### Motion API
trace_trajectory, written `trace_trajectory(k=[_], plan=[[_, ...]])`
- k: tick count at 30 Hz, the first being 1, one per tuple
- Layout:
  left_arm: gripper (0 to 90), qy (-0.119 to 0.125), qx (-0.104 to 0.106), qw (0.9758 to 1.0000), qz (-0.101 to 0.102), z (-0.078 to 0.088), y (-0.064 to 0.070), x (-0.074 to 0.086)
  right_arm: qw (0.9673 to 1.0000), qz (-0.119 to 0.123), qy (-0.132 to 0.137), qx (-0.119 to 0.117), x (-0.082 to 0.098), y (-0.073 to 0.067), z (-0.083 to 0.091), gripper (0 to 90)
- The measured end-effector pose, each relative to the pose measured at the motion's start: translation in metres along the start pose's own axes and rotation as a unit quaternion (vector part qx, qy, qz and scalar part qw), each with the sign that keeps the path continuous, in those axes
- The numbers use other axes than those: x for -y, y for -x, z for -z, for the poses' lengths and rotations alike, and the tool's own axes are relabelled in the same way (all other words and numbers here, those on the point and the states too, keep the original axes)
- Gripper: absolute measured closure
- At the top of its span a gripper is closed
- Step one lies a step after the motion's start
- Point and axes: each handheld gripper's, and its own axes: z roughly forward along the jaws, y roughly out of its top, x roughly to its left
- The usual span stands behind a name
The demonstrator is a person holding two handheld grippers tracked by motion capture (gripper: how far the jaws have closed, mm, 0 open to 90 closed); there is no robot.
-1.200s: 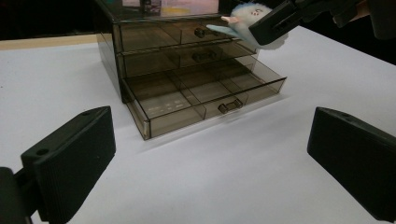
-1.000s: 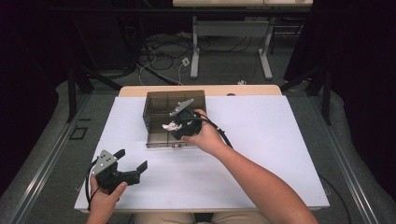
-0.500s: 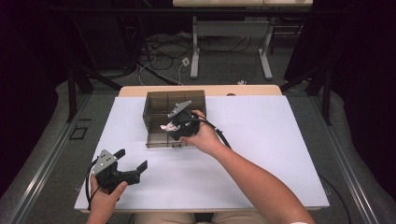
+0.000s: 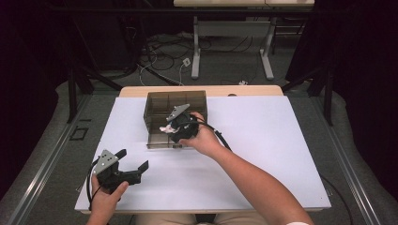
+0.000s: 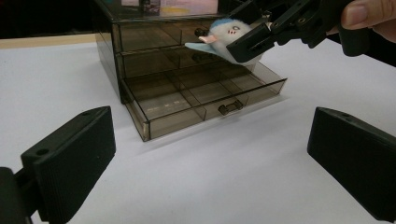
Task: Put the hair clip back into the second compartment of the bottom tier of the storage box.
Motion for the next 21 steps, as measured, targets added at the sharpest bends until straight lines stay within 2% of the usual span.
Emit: trace_trajectory(k=[21], plan=[[1.6, -0.002, 0.0, 1.0, 0.0, -0.001, -0.001, 0.0, 0.9998, -0.011, -0.014, 0.002, 0.011, 0.003, -0.014, 42.2]])
